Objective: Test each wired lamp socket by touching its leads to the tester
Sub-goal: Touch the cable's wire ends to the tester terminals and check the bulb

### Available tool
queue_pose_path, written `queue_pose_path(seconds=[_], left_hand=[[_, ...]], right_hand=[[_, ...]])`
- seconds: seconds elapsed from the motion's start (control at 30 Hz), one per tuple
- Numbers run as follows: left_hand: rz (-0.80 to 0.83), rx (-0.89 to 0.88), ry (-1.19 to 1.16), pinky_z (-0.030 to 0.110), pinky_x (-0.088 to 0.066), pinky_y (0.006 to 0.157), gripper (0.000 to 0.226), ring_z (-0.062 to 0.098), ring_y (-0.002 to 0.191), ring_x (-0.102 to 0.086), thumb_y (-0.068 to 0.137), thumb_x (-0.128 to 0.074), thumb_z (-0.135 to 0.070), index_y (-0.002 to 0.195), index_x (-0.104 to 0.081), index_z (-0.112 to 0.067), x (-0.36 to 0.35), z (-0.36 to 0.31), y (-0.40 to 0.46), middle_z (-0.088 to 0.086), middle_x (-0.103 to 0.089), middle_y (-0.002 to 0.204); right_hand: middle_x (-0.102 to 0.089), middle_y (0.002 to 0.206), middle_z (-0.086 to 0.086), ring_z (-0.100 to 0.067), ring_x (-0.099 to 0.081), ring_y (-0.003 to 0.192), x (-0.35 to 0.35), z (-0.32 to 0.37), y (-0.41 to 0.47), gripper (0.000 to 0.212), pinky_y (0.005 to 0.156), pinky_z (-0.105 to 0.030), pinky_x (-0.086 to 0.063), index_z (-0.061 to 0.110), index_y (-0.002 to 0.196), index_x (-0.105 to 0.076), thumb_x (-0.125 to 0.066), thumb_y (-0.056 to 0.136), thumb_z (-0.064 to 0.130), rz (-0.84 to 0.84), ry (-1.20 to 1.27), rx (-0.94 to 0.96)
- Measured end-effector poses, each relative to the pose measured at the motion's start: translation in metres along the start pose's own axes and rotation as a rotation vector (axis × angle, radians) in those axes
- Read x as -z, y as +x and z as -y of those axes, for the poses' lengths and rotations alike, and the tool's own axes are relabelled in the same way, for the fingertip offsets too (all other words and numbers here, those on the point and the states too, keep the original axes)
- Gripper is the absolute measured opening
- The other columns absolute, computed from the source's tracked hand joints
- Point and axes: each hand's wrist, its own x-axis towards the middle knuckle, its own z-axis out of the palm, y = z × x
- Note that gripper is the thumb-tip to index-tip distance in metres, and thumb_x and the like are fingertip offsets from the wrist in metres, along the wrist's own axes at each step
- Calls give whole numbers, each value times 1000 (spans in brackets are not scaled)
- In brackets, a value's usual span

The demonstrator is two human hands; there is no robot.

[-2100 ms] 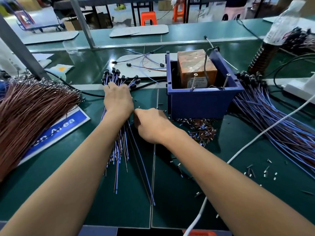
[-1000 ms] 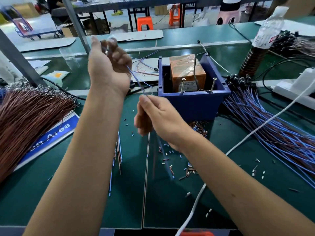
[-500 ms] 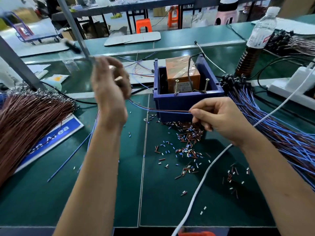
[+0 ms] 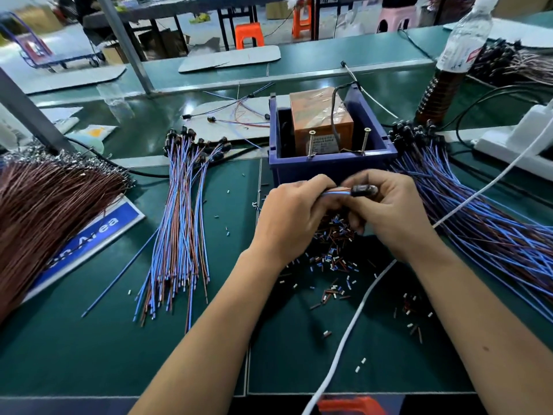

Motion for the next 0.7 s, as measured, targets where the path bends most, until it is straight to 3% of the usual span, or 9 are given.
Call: queue_pose_path(seconds=[0.07,0.27,0.43,0.53,0.7], left_hand=[[-28,17,26,46,-49,63,25,30,70,-61,102,-55,-27,90,-69,-10,2,5,-1,3,-64,72],[-123,29,38,43,-46,59,27,22,63,-53,103,-61,-29,81,-64,-12,-1,8,-2,-6,-56,66],[-134,122,-121,38,-51,62,11,14,65,-61,95,-71,-22,87,-73,-15,-6,11,-3,-8,-67,71],[-135,177,-229,40,-54,64,6,18,68,-65,92,-72,-17,86,-72,-13,-8,12,-2,-5,-69,74],[-146,199,-333,36,-54,63,9,17,69,-65,94,-73,-13,86,-71,-13,-9,8,-2,-6,-69,73]], right_hand=[[-73,66,-8,-11,-52,41,0,-1,1,6,40,-20,-42,1,90,-70,-72,95,2,-14,37,-12],[-62,56,-13,-18,-49,40,4,-7,4,13,40,-25,-42,17,80,-79,-82,86,29,-83,67,-25],[-63,54,-9,-16,-51,39,2,-7,4,15,38,-23,-41,15,81,-79,-82,86,29,-76,46,-21],[-59,50,-6,-14,-48,38,1,-6,4,13,38,-20,-38,16,78,-79,-80,90,21,-92,47,-4],[-57,50,-17,-15,-44,36,1,-3,3,14,35,-21,-36,15,77,-80,-79,91,18,-127,74,-14]])
